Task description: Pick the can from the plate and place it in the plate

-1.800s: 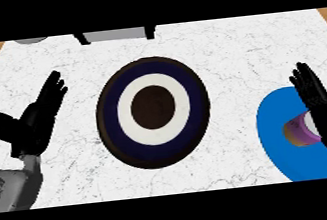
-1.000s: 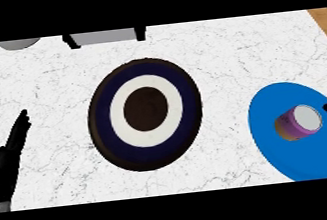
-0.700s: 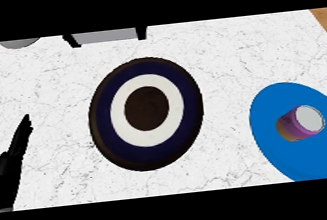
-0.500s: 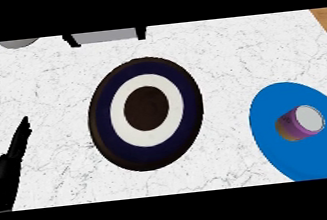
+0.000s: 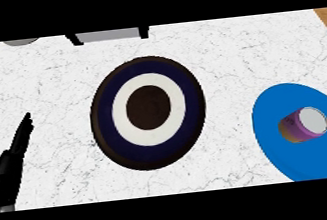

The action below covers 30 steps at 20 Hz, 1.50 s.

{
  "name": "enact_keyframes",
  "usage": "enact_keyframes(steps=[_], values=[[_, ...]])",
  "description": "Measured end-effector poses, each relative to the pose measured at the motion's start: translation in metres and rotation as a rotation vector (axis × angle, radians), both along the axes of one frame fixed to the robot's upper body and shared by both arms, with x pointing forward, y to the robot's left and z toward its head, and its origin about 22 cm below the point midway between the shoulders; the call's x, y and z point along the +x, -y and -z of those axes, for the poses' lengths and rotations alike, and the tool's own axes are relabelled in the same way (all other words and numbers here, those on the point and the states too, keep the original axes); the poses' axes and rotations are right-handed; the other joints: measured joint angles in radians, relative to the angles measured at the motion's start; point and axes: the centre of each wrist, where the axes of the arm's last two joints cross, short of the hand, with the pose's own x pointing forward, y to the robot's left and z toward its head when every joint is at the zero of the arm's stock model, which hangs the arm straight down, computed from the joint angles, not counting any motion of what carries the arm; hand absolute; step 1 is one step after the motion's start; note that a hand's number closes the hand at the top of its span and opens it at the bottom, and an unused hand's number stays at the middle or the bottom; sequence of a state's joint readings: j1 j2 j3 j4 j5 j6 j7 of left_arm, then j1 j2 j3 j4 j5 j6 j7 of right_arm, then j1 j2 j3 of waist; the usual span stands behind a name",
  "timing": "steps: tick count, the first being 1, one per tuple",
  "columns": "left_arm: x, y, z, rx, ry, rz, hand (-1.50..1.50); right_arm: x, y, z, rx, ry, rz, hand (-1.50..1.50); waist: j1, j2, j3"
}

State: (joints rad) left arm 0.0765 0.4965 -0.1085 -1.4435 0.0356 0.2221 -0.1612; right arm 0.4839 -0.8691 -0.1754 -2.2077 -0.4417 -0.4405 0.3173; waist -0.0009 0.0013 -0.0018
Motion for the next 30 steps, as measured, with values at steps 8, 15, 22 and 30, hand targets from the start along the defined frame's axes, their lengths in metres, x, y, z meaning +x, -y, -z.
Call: enact_keyframes(steps=[8,15,22,30], values=[[0.004,0.003,0.0,-0.004,0.0,0.015,0.0,0.03,0.011,-0.004,-0.053,-0.238,-0.091,-1.5,0.013,0.001,0.001],[0.005,0.006,0.001,-0.002,-0.002,0.022,0.0,0.054,0.026,0.013,-0.148,-0.418,-0.191,-1.5,0.014,0.001,0.002],[0.002,0.008,-0.006,-0.007,-0.002,0.015,0.0,0.074,0.027,0.037,-0.174,-0.479,-0.264,-1.5,0.009,0.0,0.002],[-0.003,0.0,-0.006,-0.009,-0.003,0.007,0.0,0.09,0.018,0.06,-0.17,-0.521,-0.346,-1.5,0.005,-0.001,0.002]])
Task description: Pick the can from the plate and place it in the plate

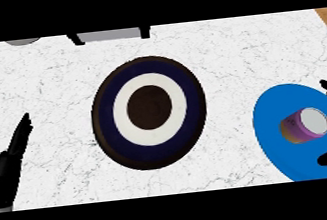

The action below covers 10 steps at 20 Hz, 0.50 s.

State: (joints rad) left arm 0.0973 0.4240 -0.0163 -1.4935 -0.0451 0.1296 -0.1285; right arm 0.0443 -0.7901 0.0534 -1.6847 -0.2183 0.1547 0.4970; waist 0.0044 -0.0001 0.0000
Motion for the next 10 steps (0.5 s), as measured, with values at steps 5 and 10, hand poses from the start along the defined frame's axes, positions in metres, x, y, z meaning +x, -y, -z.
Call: enact_keyframes(steps=[5,10], values=[[0.002,0.002,0.005,0.001,0.001,-0.002,0.0,0.006,-0.008,0.017,-0.008,-0.036,-0.016,-1.5,-0.002,0.0,0.0],[0.001,-0.003,0.004,0.002,-0.003,-0.001,0.0,0.011,-0.01,0.026,0.003,-0.045,-0.011,-1.5,-0.003,0.0,0.0]])
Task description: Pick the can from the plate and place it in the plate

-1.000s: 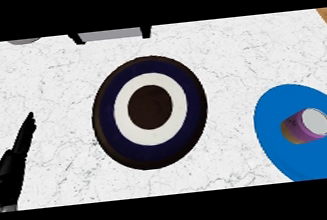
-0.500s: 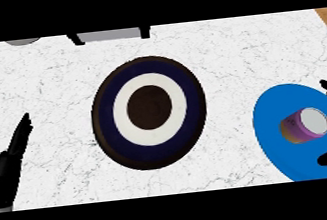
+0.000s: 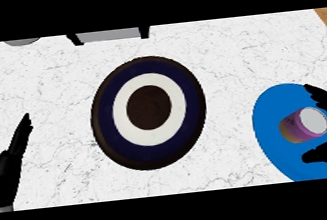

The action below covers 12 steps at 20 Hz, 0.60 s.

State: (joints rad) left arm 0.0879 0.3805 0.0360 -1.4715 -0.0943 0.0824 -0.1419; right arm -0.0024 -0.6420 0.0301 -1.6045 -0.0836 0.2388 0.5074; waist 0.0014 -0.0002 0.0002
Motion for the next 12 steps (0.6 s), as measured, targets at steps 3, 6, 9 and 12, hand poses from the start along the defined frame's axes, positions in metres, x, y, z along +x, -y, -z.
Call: enact_keyframes(steps=[3,6,9,12], values=[[0.001,0.005,0.0,-0.006,0.003,0.005,0.0,-0.001,-0.003,0.011,-0.001,-0.003,-0.005,-1.5,0.0,0.0,0.0],[-0.005,-0.003,0.001,-0.004,0.002,0.003,0.0,0.0,-0.001,0.018,0.014,0.015,-0.009,1.5,0.0,0.0,0.0],[-0.007,0.001,0.003,-0.004,-0.001,-0.002,0.0,0.008,-0.005,0.025,0.033,0.053,-0.013,1.5,0.001,0.0,0.0],[-0.002,0.005,-0.007,0.003,-0.003,-0.004,0.0,0.008,-0.004,0.028,0.033,0.074,-0.018,1.5,0.0,0.0,0.0]])
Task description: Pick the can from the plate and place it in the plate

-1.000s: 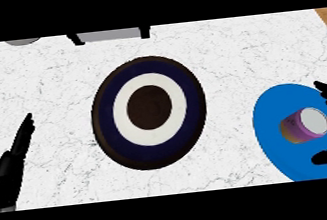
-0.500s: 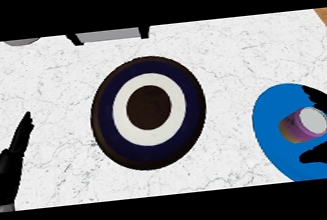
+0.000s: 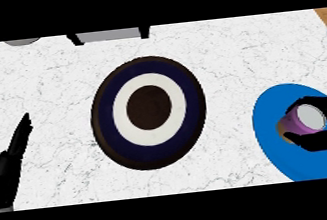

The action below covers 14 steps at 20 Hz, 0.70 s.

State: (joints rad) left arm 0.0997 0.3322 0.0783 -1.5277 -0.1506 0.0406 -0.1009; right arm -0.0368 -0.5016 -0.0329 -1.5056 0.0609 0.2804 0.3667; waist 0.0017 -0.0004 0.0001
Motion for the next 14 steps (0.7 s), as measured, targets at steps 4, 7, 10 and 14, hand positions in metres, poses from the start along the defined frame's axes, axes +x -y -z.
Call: enact_keyframes(steps=[4,7,10,14], values=[[0.0,-0.001,0.003,0.001,0.002,0.003,0.0,-0.004,-0.011,0.014,-0.115,0.062,-0.009,1.5,0.002,-0.005,-0.006],[-0.005,-0.002,0.007,0.001,0.001,0.008,0.0,-0.009,-0.02,0.026,-0.247,0.109,-0.01,1.5,0.006,-0.01,-0.012],[-0.002,0.0,0.004,-0.003,0.007,0.01,0.0,-0.013,-0.025,0.042,-0.338,0.147,0.005,1.5,0.007,-0.014,-0.016],[-0.001,0.0,0.003,-0.002,0.006,0.002,0.0,-0.017,-0.028,0.05,-0.434,0.222,0.069,1.5,0.004,-0.014,-0.015]])
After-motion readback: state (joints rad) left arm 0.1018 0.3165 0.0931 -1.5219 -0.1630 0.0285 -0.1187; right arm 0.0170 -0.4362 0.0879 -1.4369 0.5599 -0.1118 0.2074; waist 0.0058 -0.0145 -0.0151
